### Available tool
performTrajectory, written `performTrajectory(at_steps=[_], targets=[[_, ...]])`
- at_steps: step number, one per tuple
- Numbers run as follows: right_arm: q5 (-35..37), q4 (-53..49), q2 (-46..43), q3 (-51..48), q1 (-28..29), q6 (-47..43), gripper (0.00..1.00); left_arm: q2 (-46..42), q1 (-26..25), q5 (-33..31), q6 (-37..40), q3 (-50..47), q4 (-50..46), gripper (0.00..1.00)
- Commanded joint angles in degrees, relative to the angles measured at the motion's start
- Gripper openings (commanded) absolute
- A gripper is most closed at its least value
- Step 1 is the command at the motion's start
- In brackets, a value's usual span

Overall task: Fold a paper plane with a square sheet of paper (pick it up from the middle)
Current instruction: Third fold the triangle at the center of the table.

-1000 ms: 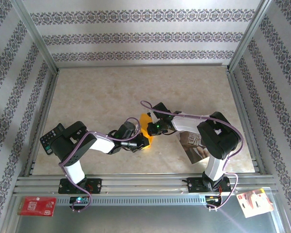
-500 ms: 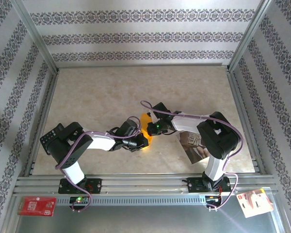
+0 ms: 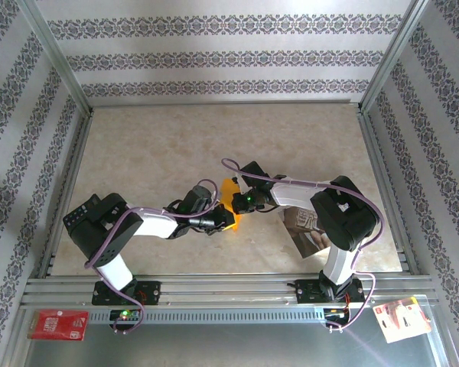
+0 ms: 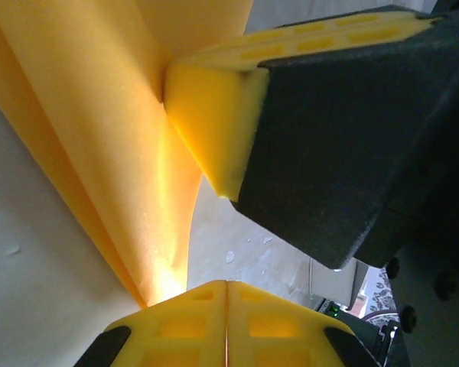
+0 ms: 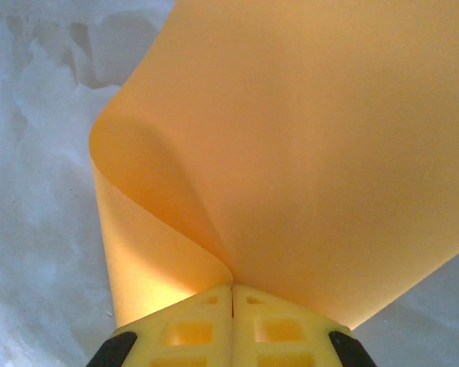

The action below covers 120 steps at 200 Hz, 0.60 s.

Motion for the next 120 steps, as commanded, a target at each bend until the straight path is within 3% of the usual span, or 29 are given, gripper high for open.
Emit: performTrajectory(at_steps=[1, 68, 120], targets=[[2.05, -5.09, 4.03, -2.61, -0.31, -0.72, 0.01, 2.29, 0.66, -0.26, -1.58, 0.91, 2.65, 0.06], [2.12, -5.26, 4.18, -2.81, -0.34, -0.89, 0.01, 3.94, 0.74, -1.51, 0.28, 0.9, -5.02, 0.05], [1.87, -5.34, 4.36, -2.6, -0.43, -0.89, 0.01, 0.46, 2.53, -0.43, -0.62, 1.49, -2.21, 0.07]])
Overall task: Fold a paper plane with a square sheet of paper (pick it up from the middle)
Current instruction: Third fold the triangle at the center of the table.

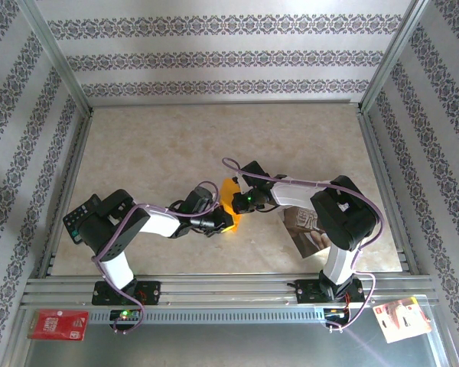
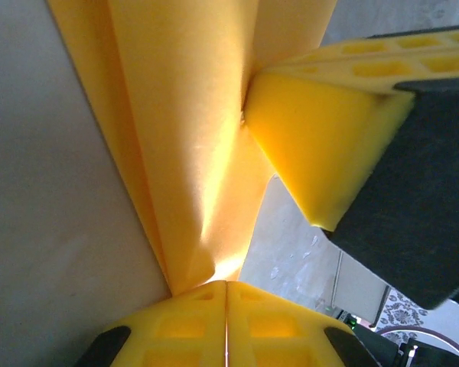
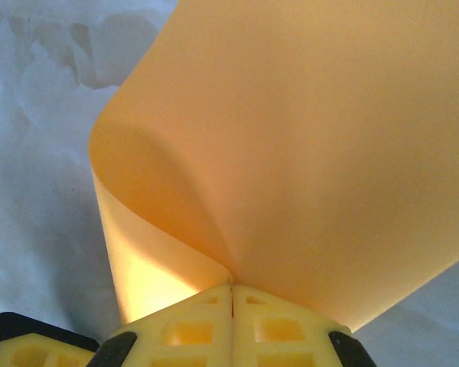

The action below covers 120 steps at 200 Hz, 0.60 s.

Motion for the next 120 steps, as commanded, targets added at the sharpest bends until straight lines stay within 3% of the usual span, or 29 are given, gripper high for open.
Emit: performTrajectory(at_steps=[1, 56, 120], targets=[[2.59, -5.41, 4.29, -2.62, -0.12, -0.94, 0.01, -2.03, 1.73, -0.22, 0.01, 1.11, -0.95, 0.07], [2.5, -5.37, 4.25, -2.63, -0.09, -0.94, 0.01, 1.84, 2.17, 0.2, 0.99, 2.33, -1.14, 0.08], [2.61, -5.33, 4.68, -2.63, -0.12, -0.98, 0.01, 0.22, 2.23, -1.89, 4.55, 2.54, -10.7, 0.08]])
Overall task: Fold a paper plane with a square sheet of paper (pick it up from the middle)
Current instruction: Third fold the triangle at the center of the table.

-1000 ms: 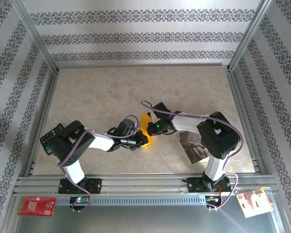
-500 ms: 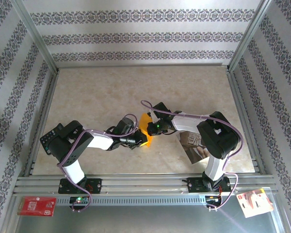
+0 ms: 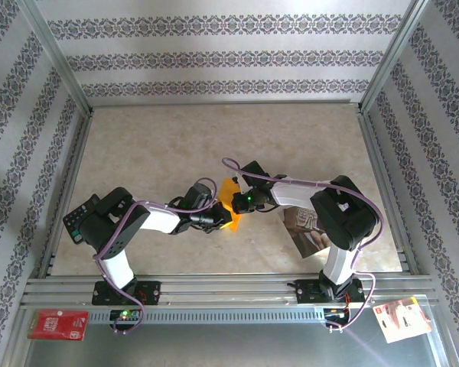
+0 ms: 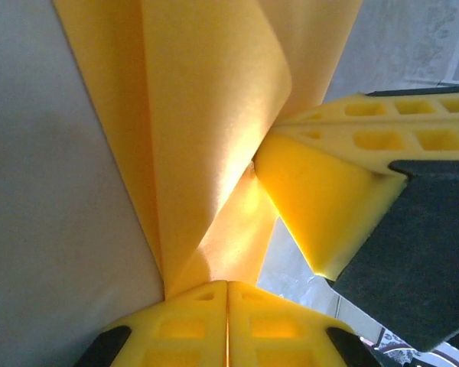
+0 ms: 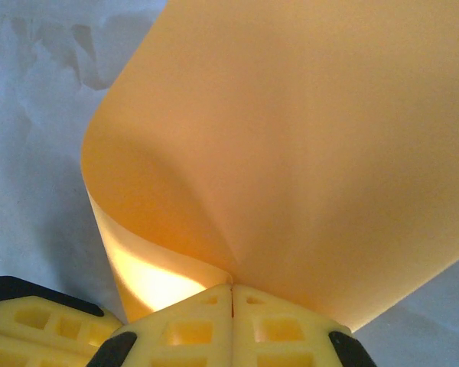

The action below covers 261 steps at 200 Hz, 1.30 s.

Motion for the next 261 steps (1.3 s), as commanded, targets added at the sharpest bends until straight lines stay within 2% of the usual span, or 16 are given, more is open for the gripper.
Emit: performTrajectory(at_steps=[1, 40, 82, 152, 261], targets=[[2.8, -5.52, 4.58, -2.64, -0.13, -0.96, 0.01, -0.95, 0.62, -1.43, 2.84, 0.53, -7.73, 0.08], [2.79, -5.48, 4.49, -2.72, -0.26, -1.12, 0.01, -3.84, 3.55, 1.52, 0.54, -0.23, -1.03, 0.13], [2.62, -5.24, 4.66, -2.77, -0.24, -0.98, 0.01, -4.1, 7.32, 3.12, 1.95, 1.4, -2.59, 0.13], [2.53, -5.05, 4.91, -2.65, -0.34, -0.9, 0.01, -0.2, 7.63, 5.78, 4.25, 6.1, -4.99, 0.14], [2.26, -5.01, 5.44, -2.41, -0.75, -1.23, 0.01, 4.25, 8.37, 1.52, 8.28, 5.13, -12.26, 0.12]])
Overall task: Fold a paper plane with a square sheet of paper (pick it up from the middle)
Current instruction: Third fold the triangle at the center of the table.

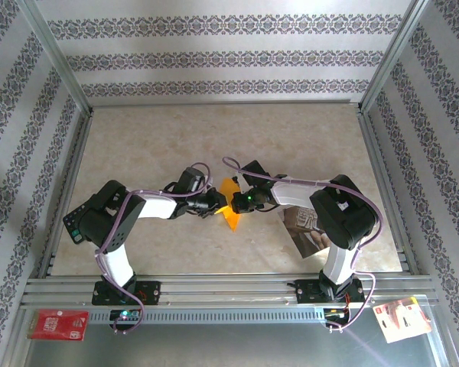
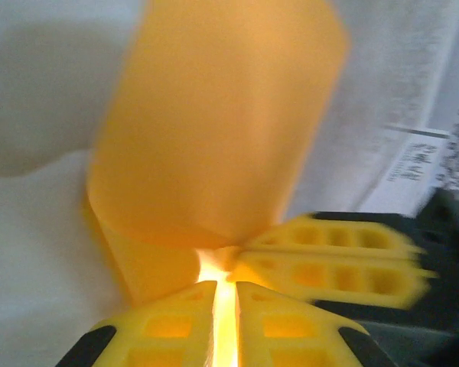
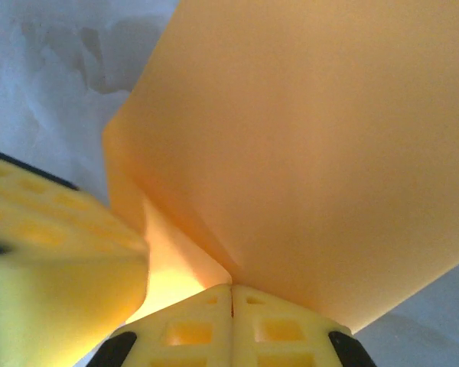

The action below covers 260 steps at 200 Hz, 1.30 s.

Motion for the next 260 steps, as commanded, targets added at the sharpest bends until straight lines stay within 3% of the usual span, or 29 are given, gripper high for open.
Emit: performTrajectory(at_steps=[1, 77, 164, 211, 260], targets=[[3.9, -5.77, 4.86, -2.42, -0.12, -1.1, 0.01, 1.64, 0.54, -2.26, 2.57, -1.45, -5.39, 0.12], [3.9, -7.1, 4.53, -1.17, -0.25, -1.7, 0.02, 2.5, 0.64, -2.71, 3.73, -1.53, -6.45, 0.12], [3.19, -14.7, -1.85, 7.4, -1.17, -4.03, 0.25, 3.44, 0.62, -4.32, 4.9, -2.5, -8.66, 0.1], [1.05, -13.58, -9.45, 2.84, -0.72, -1.86, 0.29, 3.72, 0.62, -4.45, 5.25, -2.24, -9.01, 0.1], [-2.78, -3.84, -15.18, -4.71, 6.49, 6.43, 0.26, 4.08, 0.53, -5.08, 5.25, -1.67, -10.6, 0.09]])
